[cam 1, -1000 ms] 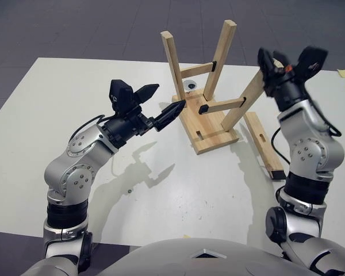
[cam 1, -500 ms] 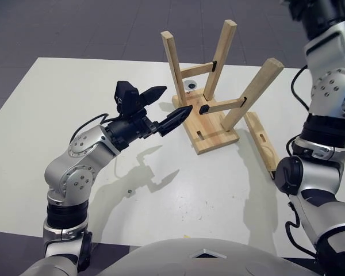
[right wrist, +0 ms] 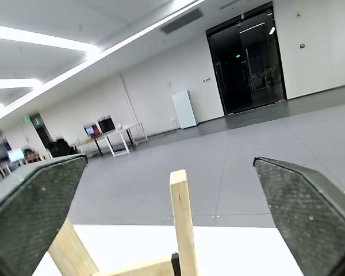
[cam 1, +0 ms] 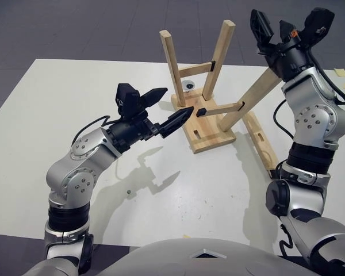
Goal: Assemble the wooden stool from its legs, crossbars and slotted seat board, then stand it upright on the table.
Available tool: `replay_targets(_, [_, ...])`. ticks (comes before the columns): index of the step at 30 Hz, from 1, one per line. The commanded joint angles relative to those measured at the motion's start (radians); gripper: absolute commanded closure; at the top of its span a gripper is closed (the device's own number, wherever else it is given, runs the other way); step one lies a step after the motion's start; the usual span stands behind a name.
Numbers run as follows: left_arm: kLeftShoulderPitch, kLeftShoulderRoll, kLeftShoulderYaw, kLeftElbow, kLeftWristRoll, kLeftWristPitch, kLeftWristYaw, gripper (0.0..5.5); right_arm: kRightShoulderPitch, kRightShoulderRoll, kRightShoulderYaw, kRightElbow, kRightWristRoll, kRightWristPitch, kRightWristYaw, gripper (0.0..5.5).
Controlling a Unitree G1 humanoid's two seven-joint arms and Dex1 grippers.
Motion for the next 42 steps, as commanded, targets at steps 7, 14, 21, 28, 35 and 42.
replay_targets(7, [0.019, -0.006, 0.024, -0.011, -0.003, -0.002, 0.035, 0.1, 0.029, -0.225, -0.221, 0.059, 0.061, 0.017, -0.004, 0.11])
replay_targets(14, [0.045, -0.009, 0.038, -0.019, 0.001, -0.008, 0.064, 0.1, 0.498, -0.339, -0.076, -0.043, 0.018, 0.205, 0.214, 0.11])
replay_targets(21, [0.046, -0.009, 0.022, -0.027, 0.007, -0.008, 0.068, 0.1, 0.662, -0.389, 0.077, -0.133, -0.061, 0.351, 0.245, 0.11])
replay_targets(28, [0.058, -0.019, 0.016, -0.033, 0.017, -0.014, 0.076, 0.1, 0.716, -0.477, 0.19, -0.177, -0.184, 0.369, 0.274, 0.9])
replay_targets(35, [0.101, -0.053, -0.002, -0.068, 0.038, -0.029, 0.11, 0.1, 0.669, -0.499, 0.204, -0.137, -0.22, 0.4, 0.31, 1.94])
replay_targets(42, [0.214, -0.115, -0.045, -0.146, 0.079, -0.072, 0.182, 0.1, 0.619, -0.629, 0.262, -0.021, -0.276, 0.401, 0.427, 3.16])
